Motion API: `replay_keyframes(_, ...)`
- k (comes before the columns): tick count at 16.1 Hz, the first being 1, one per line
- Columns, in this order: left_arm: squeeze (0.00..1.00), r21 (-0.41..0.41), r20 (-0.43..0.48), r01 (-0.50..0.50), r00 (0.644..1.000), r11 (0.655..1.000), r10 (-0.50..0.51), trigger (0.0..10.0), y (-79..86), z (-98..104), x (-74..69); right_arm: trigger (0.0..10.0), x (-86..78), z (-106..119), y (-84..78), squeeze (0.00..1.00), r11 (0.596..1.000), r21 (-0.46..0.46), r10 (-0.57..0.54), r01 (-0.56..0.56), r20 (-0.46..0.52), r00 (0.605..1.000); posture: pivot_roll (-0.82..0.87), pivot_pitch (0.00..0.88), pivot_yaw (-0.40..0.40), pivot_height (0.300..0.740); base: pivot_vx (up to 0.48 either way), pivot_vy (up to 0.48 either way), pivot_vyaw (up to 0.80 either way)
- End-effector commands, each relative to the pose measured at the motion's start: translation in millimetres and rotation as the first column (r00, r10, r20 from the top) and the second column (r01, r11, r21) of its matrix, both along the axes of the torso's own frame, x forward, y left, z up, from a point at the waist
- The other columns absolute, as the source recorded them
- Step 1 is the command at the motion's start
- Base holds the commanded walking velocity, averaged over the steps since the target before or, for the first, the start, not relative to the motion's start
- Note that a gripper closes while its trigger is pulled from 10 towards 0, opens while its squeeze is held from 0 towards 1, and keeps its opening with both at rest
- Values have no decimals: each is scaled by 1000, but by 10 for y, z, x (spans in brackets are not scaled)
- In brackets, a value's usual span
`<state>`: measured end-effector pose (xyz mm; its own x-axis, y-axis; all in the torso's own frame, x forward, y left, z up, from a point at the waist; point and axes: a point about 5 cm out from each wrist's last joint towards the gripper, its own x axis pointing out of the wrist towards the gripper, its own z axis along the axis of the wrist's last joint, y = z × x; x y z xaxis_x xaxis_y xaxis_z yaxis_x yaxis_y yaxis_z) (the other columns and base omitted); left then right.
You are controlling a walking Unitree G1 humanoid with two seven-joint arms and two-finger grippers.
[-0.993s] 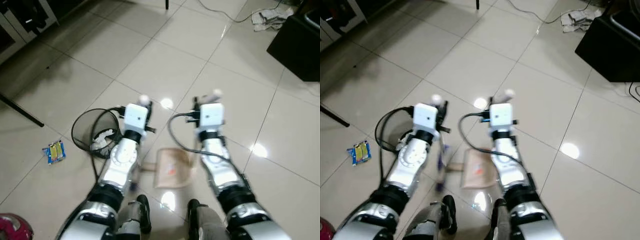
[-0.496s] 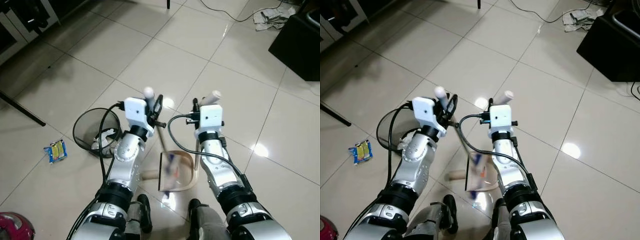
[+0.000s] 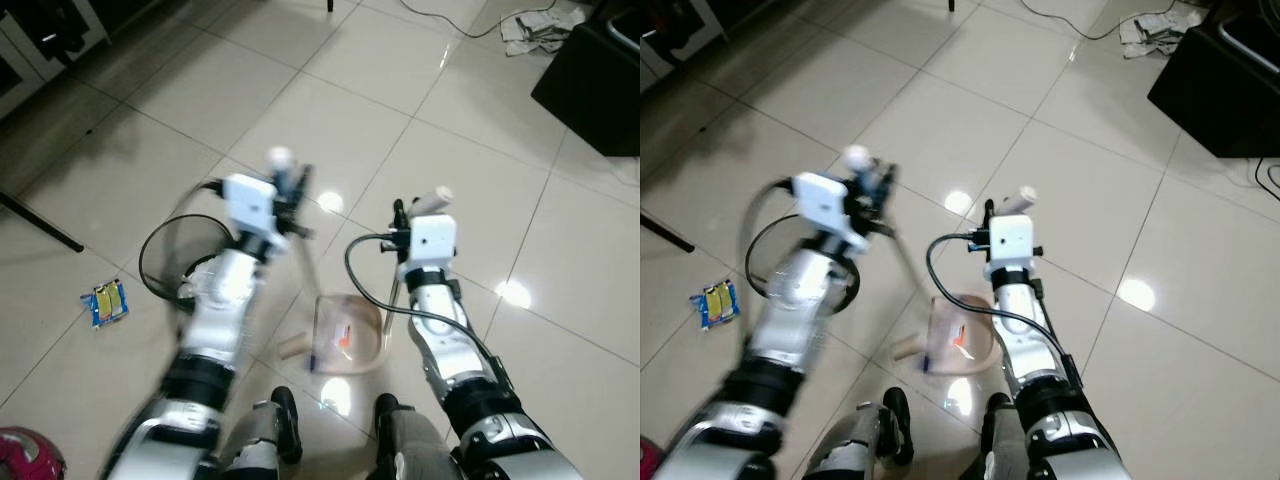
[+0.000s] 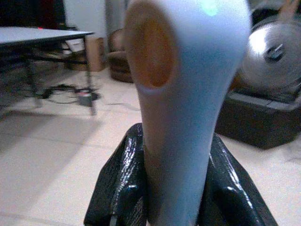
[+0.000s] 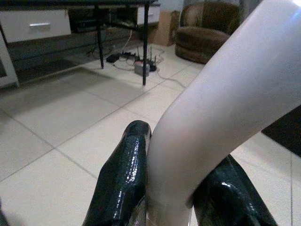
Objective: Sweep floor
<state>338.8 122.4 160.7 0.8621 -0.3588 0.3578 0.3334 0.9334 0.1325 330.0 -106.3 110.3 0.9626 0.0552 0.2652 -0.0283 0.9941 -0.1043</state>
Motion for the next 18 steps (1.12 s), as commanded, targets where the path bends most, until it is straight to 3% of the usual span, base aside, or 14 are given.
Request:
replay_keyframes(1,0,50,7,-40,999,998,40,10000,120,-31,-31,10000,-38,-29,-23,0,999,-38,13,-12,8,1000,5,319,31,740,0,0,0)
replay_keyframes(7,0,165,-60,-84,994,983,95,10000,224,-343,-188,10000,-78,-71,22,0,996,-81,43,-42,9,999,4,314,28,740,0,0,0)
replay_keyframes(10,0,185,-96,-192,973,964,212,10000,227,-578,-218,10000,-94,-102,74,0,994,-93,53,-52,2,999,-15,311,20,740,0,0,0)
replay_keyframes(12,0,166,-126,-206,966,964,228,10000,143,-645,-202,10000,-118,-122,117,0,993,-96,75,-75,-4,997,-21,307,16,740,0,0,0)
replay_keyframes(17,0,117,-198,-64,976,991,87,10000,-233,-794,-303,10000,-164,-160,171,0,991,-89,101,-102,-15,995,-22,309,16,740,0,0,0)
replay_keyframes(18,0,65,-217,-53,974,997,66,10000,-299,-806,-325,10000,-169,-164,177,0,991,-89,102,-103,-15,995,-23,308,17,740,0,0,0)
